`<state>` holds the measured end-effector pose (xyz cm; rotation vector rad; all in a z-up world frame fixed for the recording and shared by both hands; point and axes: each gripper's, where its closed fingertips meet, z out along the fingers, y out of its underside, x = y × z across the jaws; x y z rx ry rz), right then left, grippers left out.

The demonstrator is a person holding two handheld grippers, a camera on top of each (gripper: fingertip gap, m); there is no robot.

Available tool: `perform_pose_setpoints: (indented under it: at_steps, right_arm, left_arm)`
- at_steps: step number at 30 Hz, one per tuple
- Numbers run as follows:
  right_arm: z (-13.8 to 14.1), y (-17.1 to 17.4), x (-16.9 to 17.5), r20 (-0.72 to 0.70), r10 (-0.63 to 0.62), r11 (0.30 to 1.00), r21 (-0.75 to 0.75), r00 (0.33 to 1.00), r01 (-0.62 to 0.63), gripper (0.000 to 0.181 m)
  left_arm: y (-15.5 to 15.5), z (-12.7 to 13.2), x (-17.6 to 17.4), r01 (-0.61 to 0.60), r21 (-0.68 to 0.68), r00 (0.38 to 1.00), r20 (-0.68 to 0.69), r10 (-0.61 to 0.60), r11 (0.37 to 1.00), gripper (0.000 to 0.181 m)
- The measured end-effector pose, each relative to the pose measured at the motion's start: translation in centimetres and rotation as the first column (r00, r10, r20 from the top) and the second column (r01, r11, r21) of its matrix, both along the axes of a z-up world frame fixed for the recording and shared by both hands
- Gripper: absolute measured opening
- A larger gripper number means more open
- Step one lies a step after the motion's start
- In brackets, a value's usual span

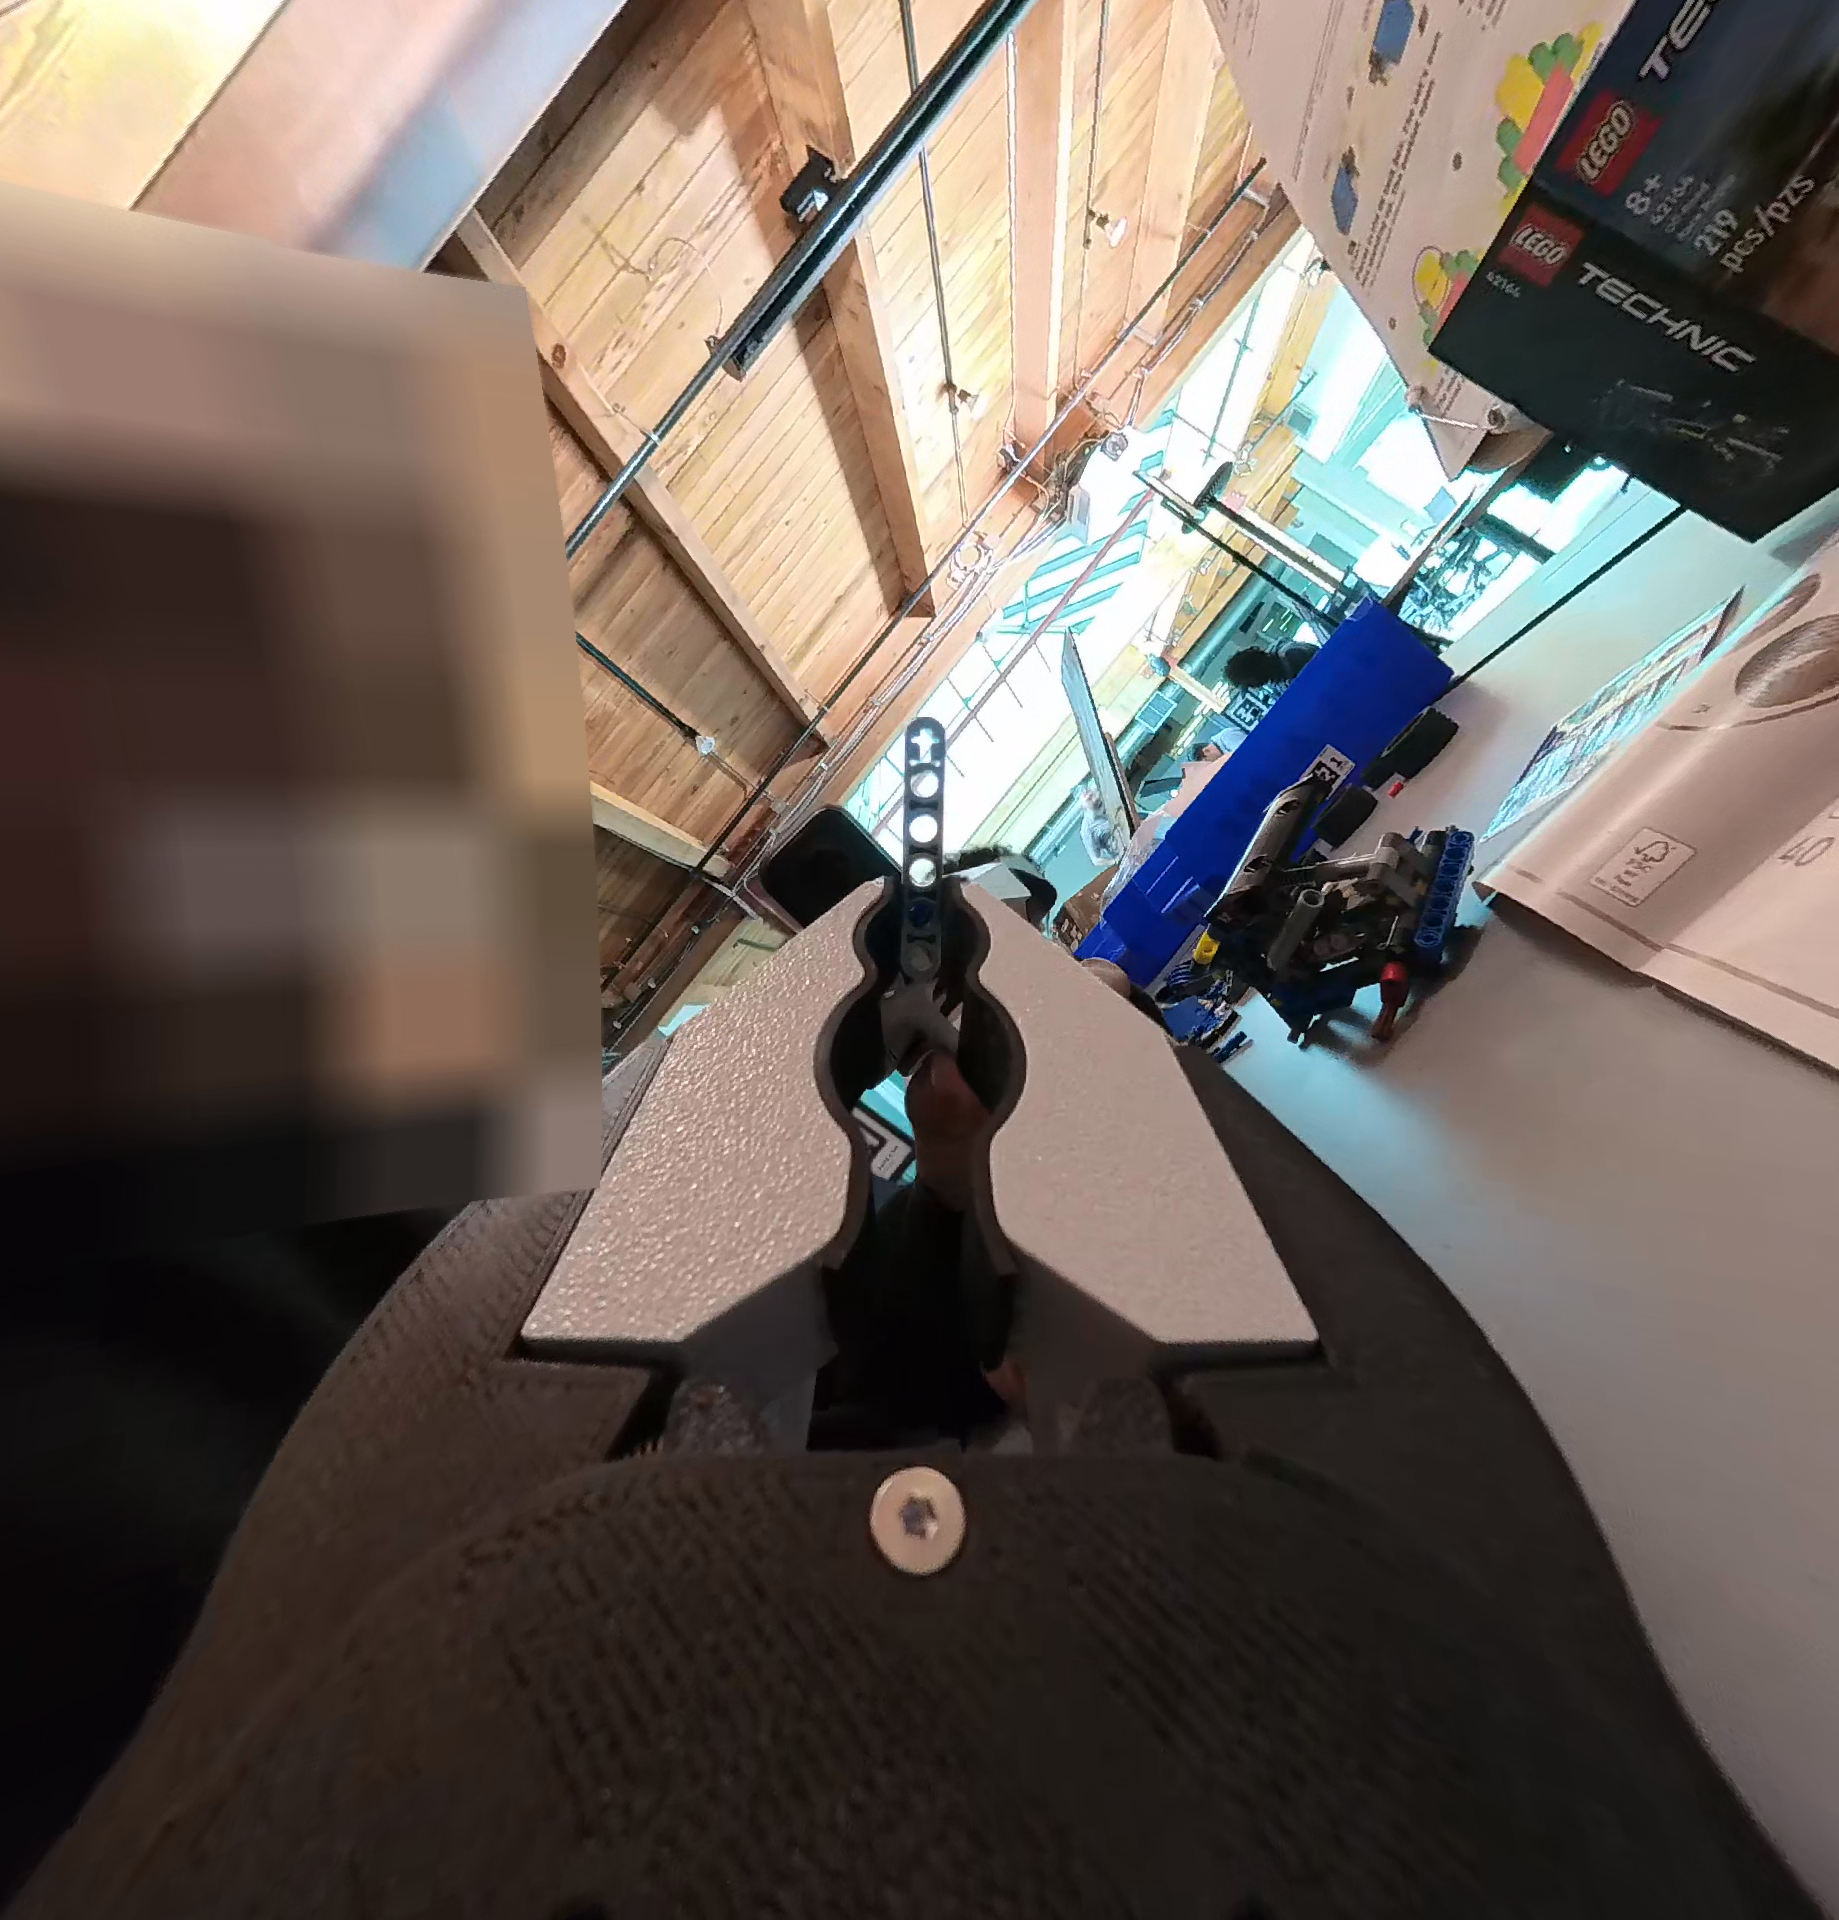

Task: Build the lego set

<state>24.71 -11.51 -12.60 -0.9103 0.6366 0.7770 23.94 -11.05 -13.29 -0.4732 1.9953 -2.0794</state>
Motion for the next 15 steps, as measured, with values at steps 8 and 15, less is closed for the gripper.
perform_pose_setpoints:
  at_steps: [8, 15]
  right_arm:
    - [0.3, 0.3, -0.7, 0.038, 0.015, 1.0, -0.003, 0.999, -0.015, 0.007]
    - [-0.3, 1.4, -1.3, 0.055, 0.053, 0.996, -0.078, 0.997, -0.049, 0.007]
  left_arm:
    - [0.2, 0.1, -0.6, 0.091, -0.016, 0.992, -0.083, -0.092, 0.996, 0.002]
    - [1.0, -0.4, -1.0, 0.037, 0.196, 0.991, 0.117, -0.061, 0.98, 0.002]
